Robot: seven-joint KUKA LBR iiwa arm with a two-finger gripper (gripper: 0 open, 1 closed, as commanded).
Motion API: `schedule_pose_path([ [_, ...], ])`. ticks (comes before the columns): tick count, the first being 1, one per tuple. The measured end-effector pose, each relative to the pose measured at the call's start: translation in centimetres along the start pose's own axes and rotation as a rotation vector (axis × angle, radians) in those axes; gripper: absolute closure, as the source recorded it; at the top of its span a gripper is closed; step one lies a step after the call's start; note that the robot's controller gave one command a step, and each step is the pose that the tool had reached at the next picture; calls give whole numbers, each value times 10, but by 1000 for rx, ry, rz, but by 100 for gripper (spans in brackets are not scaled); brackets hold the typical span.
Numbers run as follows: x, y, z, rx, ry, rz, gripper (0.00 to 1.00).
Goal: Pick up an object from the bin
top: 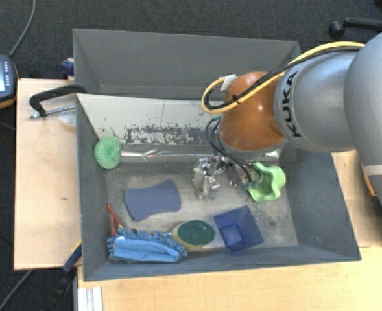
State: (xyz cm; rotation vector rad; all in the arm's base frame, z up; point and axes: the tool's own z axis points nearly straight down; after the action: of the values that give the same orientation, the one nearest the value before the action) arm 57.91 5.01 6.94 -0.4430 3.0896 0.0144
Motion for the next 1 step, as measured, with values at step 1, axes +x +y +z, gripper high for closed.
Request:
schedule_pose_path([
  [1, -18, 19, -3, -1, -8, 61, 100],
])
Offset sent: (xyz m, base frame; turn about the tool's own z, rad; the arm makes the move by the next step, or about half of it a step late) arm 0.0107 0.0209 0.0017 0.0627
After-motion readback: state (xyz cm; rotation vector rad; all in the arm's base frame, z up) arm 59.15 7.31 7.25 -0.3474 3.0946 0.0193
